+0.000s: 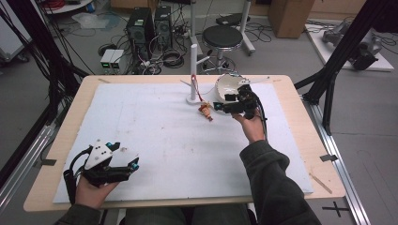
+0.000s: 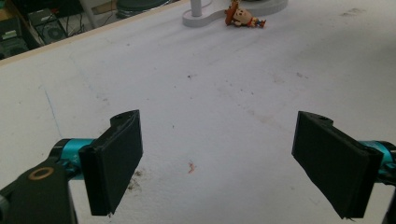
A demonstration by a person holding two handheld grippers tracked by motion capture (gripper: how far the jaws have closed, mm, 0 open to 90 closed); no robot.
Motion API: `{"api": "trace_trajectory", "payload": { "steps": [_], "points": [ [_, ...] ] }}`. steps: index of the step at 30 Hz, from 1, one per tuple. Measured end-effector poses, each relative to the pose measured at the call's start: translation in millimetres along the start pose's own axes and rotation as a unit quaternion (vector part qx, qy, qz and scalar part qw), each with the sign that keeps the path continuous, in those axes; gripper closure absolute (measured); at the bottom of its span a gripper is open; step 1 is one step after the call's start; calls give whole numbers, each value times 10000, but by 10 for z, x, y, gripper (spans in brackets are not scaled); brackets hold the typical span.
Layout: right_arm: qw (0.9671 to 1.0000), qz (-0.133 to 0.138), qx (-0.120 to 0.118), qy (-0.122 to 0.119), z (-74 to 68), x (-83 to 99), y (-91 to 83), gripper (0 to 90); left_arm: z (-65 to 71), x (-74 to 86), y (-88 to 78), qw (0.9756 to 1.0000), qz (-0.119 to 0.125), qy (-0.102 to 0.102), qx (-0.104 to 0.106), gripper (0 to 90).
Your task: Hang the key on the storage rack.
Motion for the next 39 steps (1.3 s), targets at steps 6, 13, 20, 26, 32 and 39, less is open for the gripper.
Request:
{"api": "trace_trajectory", "payload": {
  "steps": [6, 13, 20, 26, 32, 39],
  "points": [
    [10000, 9, 3, -36, -13, 71, -57, 187, 3, -1, -4, 10000, -10, -3, -2, 166],
    [10000, 13, -41, -12, -57, 112, -118, 156, -1, 1, -3, 10000, -1, -30, -17, 166],
    [10000, 35, -54, -51, -99, 154, -184, 138, -2, 2, 3, 10000, 9, -45, -15, 166],
    [10000, 35, -6, -47, -98, 215, -249, 132, -4, 0, 4, 10000, -3, -33, -17, 166],
    [10000, 70, 11, -22, -77, 282, -309, 123, -9, 1, 4, 10000, -25, -31, -17, 166],
    [9999, 98, 35, -41, -89, 332, -380, 122, -10, 2, 6, 10000, -25, -30, -19, 166]
  ]
}}
Point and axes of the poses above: each handheld gripper's, and its own axes: y roughly forward along the jaws, x roughly out of its underside, z roughly to its right, the point moved 1 cm from there along y, roughly forward along the jaws, and after that the axes turned 3 degrees about -z, right-handed, at the moved point
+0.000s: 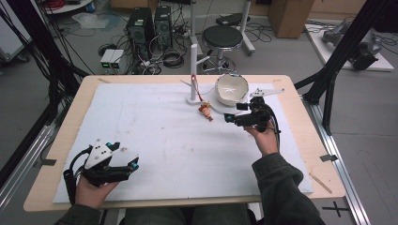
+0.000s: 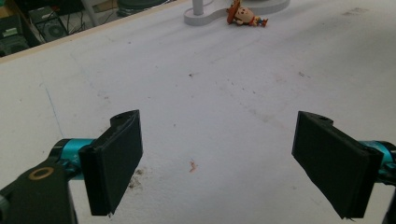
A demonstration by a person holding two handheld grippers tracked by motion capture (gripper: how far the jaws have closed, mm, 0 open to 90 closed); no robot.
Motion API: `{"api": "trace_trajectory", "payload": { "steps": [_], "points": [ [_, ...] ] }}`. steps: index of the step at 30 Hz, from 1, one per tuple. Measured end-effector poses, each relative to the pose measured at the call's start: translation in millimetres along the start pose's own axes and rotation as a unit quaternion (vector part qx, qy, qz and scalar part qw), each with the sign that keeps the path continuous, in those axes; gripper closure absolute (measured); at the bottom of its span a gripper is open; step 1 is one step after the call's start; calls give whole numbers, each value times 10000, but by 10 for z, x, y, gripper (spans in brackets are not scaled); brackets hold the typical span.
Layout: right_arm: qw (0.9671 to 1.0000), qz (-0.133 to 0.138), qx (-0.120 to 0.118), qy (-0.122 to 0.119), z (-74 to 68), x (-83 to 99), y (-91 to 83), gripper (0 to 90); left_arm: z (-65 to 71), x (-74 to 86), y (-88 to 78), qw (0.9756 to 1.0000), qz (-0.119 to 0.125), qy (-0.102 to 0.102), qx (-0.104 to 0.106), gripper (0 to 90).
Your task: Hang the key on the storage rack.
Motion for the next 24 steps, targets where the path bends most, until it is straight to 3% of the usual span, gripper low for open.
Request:
{"api": "trace_trajectory", "payload": {
  "steps": [24],
  "points": [
    [9998, -42, 173, -44, -28, 243, -175, 113, 4, 4, 12, 10000, -4, -15, 7, 166]
  ]
}}
Point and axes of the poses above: each handheld gripper's, and its own axes: y roughly forward along the jaws, x roughly out of its underside, z roughly to its right, the point moved 1 cm from there along y, roughly forward along the jaws, and after that the axes turned 3 degrees about -z, right-handed, at the moved point
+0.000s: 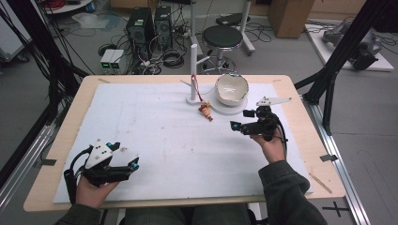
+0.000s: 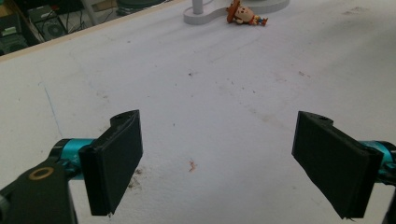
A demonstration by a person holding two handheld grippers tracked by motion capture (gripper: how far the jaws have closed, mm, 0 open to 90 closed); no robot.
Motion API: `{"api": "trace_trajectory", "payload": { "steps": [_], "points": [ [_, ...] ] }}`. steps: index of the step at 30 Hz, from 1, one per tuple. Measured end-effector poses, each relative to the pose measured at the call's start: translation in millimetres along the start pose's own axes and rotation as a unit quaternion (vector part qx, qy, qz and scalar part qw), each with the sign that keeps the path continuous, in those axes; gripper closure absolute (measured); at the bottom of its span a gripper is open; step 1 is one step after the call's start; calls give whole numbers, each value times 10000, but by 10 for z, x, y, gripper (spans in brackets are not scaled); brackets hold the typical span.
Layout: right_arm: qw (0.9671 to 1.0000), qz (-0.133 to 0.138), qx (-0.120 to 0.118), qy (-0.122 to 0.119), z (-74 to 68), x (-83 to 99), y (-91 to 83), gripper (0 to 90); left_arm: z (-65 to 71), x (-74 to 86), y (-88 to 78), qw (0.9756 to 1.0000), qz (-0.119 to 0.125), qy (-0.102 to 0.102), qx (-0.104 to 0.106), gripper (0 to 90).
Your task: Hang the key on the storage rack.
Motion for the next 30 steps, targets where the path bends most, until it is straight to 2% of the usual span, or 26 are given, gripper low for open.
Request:
{"api": "trace_trajectory", "payload": {
  "steps": [30],
  "points": [
    [9999, 98, 80, -25, -40, 298, -241, 113, -19, 16, -4, 10000, 10, -85, 20, 166]
  ]
}}
Point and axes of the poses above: each handheld gripper's, and its own axes: y roughly forward along the jaws, x roughly out of its underside, z roughly to its right, the point moved 1 cm from there along y, roughly forward along the jaws, and after that the axes turned 3 degrees about -z, right-handed, at the moved point
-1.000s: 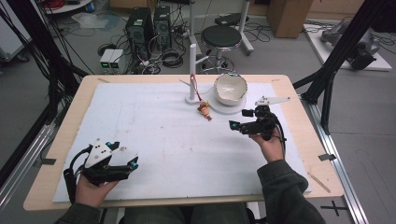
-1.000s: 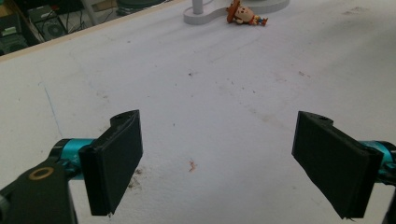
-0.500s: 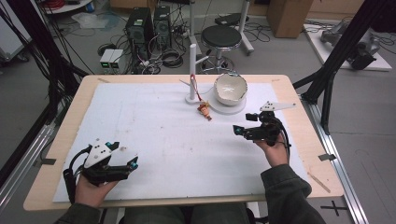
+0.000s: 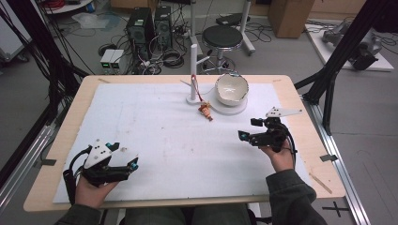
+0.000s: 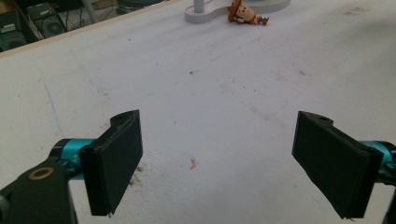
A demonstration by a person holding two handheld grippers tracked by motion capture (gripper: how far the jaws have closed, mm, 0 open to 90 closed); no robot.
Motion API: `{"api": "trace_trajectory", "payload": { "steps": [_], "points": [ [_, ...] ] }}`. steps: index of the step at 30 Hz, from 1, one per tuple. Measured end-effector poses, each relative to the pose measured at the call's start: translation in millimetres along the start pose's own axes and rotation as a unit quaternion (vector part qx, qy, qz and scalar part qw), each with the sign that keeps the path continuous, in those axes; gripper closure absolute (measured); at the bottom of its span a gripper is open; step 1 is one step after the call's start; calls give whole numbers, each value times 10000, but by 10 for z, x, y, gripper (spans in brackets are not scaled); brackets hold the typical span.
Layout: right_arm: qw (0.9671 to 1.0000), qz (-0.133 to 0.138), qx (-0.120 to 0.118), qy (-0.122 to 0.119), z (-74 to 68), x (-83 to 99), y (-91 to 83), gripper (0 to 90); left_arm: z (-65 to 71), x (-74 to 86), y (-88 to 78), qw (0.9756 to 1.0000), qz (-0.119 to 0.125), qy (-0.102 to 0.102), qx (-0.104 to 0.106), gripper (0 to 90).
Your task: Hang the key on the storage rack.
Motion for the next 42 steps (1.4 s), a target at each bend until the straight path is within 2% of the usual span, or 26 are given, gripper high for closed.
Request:
{"api": "trace_trajectory", "payload": {
  "steps": [29, 42],
  "points": [
    [10000, 8, 20, -68, -95, 309, -112, 113, -14, 24, -26, 10000, -16, -13, 18, 166],
    [9999, 62, 83, 33, -118, 449, -203, 113, -13, 48, -31, 10000, -47, -24, 25, 167]
  ]
}}
Point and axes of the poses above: each handheld gripper's, and its own axes: y roughly forward along the jaws, x roughly out of its underside, z roughly to its right, the point moved 1 cm from there along y, roughly forward along the jaws, and after that the axes turned 3 degrees about -z, right-handed, at the moved point
